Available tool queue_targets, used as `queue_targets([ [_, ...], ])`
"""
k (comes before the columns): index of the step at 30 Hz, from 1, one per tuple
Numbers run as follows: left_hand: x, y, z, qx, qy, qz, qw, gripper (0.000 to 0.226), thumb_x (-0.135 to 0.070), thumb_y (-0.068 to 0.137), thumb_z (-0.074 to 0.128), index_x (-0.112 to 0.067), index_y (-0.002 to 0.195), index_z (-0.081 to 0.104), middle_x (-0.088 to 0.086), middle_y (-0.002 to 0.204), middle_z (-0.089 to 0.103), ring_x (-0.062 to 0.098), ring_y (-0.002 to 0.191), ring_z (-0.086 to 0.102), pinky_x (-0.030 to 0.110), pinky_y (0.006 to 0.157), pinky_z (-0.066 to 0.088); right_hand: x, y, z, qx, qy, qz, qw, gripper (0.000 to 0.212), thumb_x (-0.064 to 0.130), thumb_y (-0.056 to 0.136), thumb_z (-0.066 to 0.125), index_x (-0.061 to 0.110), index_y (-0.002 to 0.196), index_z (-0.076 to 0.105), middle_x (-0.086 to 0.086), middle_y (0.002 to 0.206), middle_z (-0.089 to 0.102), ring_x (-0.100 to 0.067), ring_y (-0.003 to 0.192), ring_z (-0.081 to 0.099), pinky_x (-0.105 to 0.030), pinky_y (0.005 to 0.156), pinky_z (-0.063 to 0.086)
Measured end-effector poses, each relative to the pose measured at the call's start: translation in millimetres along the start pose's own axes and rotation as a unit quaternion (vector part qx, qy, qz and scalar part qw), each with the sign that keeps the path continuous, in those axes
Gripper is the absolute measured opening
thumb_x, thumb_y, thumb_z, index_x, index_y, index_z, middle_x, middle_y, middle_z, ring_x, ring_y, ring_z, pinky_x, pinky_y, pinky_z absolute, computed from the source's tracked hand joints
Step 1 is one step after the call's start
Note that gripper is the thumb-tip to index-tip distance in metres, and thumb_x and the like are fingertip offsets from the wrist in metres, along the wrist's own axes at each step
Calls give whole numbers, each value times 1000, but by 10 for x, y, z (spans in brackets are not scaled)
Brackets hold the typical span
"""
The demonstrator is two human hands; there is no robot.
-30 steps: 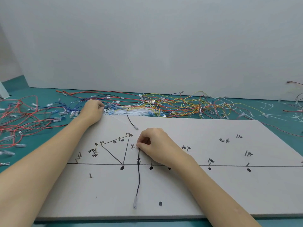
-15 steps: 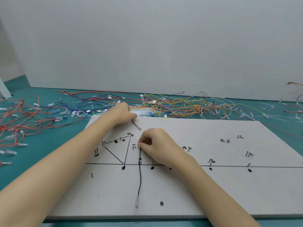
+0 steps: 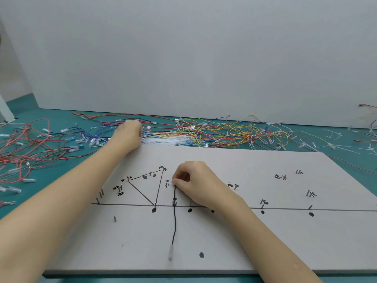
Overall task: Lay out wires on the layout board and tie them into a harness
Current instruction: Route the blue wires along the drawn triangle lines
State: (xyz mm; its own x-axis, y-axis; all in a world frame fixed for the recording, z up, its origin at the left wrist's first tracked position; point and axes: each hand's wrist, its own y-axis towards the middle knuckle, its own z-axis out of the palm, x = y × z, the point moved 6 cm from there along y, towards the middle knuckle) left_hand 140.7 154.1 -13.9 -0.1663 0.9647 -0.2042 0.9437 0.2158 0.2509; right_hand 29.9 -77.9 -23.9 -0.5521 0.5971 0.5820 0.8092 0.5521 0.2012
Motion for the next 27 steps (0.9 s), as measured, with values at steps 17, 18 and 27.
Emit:
queue_targets([
  [17,1227,133,-32,-65,-152,-175,970,43,4,91,41,-6,128,61,20,135,56,39,126,46,45,106,40,-10,1,-2,2,4,4,1000,10,18,89,61,16,89,71,5,88,67,-9,82,57,-26,77,49],
  [18,1278,137,-12,-48,-138,-170,975,42,4,92,41,-5,129,60,21,136,55,40,128,44,44,108,38,-8,5,-1,3,2,3,1000,11,18,89,61,16,89,71,4,88,68,-10,82,58,-26,77,49],
  [27,1269,105,83,10,-76,-125,989,32,3,91,45,0,109,71,23,123,63,42,114,54,43,97,44,-14,5,1,1,1,3,1000,11,17,89,61,16,88,72,6,86,67,-7,80,57,-22,74,47],
])
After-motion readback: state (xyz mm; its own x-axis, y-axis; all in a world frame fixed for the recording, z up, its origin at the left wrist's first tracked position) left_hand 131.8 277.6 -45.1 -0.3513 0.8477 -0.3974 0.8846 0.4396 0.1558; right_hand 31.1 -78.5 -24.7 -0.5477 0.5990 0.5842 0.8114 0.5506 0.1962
